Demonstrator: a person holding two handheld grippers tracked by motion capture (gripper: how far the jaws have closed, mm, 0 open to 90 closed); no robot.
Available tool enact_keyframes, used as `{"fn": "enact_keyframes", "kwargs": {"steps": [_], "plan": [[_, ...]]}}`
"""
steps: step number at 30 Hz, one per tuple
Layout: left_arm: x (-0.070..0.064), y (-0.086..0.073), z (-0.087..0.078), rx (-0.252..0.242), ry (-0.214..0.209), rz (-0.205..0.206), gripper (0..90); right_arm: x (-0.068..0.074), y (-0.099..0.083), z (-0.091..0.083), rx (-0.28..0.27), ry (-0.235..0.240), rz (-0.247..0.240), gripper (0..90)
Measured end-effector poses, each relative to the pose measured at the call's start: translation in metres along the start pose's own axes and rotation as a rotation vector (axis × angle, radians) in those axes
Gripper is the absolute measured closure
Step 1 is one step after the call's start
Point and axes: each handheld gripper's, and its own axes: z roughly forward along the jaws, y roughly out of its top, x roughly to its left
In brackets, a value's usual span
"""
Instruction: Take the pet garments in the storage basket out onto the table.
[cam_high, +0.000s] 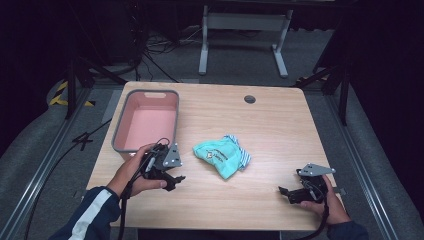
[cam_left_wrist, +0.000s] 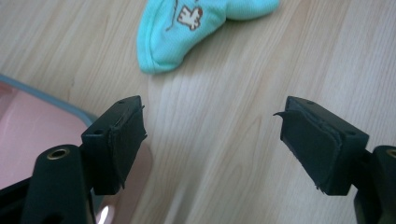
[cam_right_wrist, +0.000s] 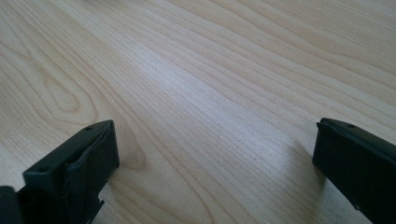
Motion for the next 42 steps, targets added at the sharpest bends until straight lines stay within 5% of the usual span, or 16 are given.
{"fn": "enact_keyframes", "kwargs": {"steps": [21,31,42], "plan": [[0.005,-0.086,-0.002,0.075,0.038,-0.099,21.6,0.0,0.0,0.0,0.0,0.0,0.002,0.5],[0.012,-0.125,0.0,0.05,0.058,-0.174,20.1,0.0,0.0,0.0,0.0,0.001,0.001,0.5],[0.017,-0.163,0.007,-0.013,0.011,-0.249,18.2,0.0,0.0,0.0,0.0,0.004,-0.001,0.4]]}}
